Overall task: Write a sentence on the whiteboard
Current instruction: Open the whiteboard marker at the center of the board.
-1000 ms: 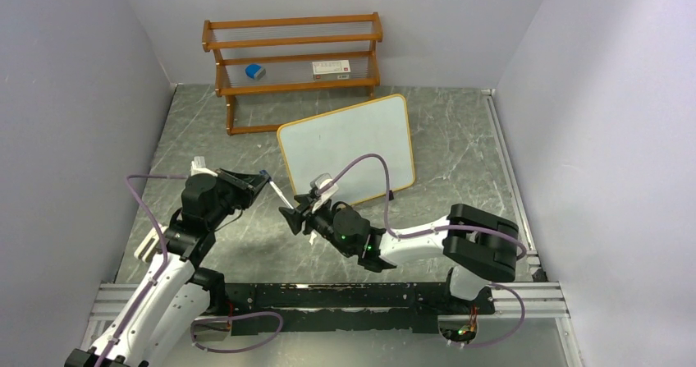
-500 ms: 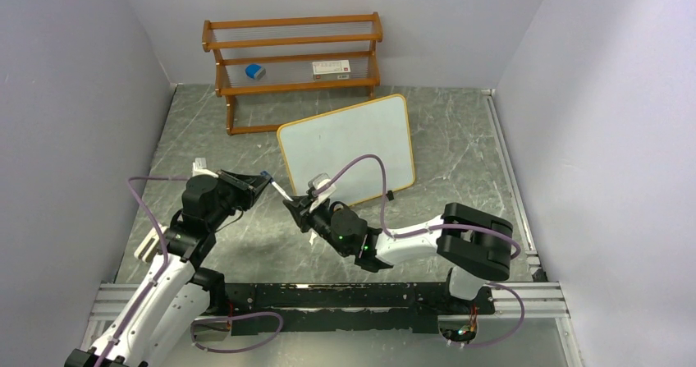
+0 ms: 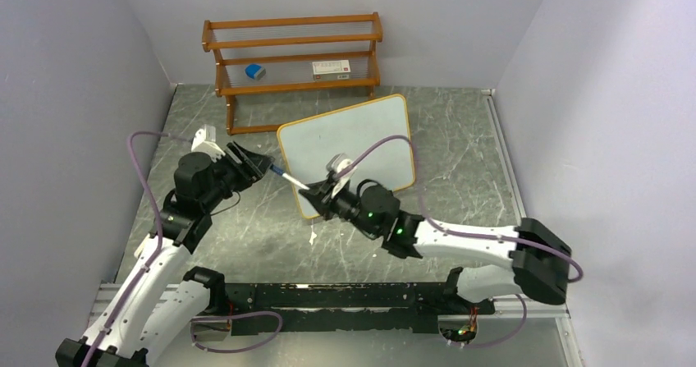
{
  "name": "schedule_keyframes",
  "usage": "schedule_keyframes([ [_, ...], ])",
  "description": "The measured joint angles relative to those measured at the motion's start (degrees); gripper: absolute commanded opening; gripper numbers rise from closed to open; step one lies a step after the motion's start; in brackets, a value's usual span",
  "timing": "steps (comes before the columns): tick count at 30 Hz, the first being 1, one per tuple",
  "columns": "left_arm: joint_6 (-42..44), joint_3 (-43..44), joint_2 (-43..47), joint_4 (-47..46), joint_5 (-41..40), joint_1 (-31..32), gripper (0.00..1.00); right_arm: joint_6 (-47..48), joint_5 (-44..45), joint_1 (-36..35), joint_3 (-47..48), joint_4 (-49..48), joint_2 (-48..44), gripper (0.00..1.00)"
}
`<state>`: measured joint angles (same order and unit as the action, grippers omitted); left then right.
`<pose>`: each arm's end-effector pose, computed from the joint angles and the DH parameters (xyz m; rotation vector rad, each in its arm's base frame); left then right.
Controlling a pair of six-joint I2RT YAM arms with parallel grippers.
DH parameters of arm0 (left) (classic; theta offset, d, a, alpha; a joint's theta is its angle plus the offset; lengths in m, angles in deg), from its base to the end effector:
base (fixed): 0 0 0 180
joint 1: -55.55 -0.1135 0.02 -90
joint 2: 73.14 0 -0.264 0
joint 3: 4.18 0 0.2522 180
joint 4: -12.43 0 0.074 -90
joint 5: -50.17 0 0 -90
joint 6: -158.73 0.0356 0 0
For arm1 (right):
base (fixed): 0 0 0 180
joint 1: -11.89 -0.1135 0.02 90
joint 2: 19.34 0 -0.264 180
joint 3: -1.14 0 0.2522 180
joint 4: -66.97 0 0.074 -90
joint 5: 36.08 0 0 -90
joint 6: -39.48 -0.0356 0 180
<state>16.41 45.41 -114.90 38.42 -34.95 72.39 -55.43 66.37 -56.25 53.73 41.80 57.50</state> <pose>0.1685 -0.0542 0.2896 -0.5475 1.9131 -0.8875 0.1183 0.2743 0.2687 -0.6906 1.4617 0.8310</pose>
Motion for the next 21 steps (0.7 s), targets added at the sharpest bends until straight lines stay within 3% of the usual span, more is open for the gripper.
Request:
schedule_keyframes([
  [10,34.6,7.2,3.0,-0.2,8.0,0.0,0.75,-4.2,-19.3,15.8,6.3,24.2,-11.9,0.00],
  [18,56.7,5.2,5.7,-6.1,21.9,2.2,0.78,-7.6,-28.8,21.4,9.9,40.0,-15.0,0.00],
  [21,61.5,4.3,5.4,-6.5,22.8,4.4,0.80,-8.8,-29.9,21.6,11.0,42.4,-15.4,0.00],
])
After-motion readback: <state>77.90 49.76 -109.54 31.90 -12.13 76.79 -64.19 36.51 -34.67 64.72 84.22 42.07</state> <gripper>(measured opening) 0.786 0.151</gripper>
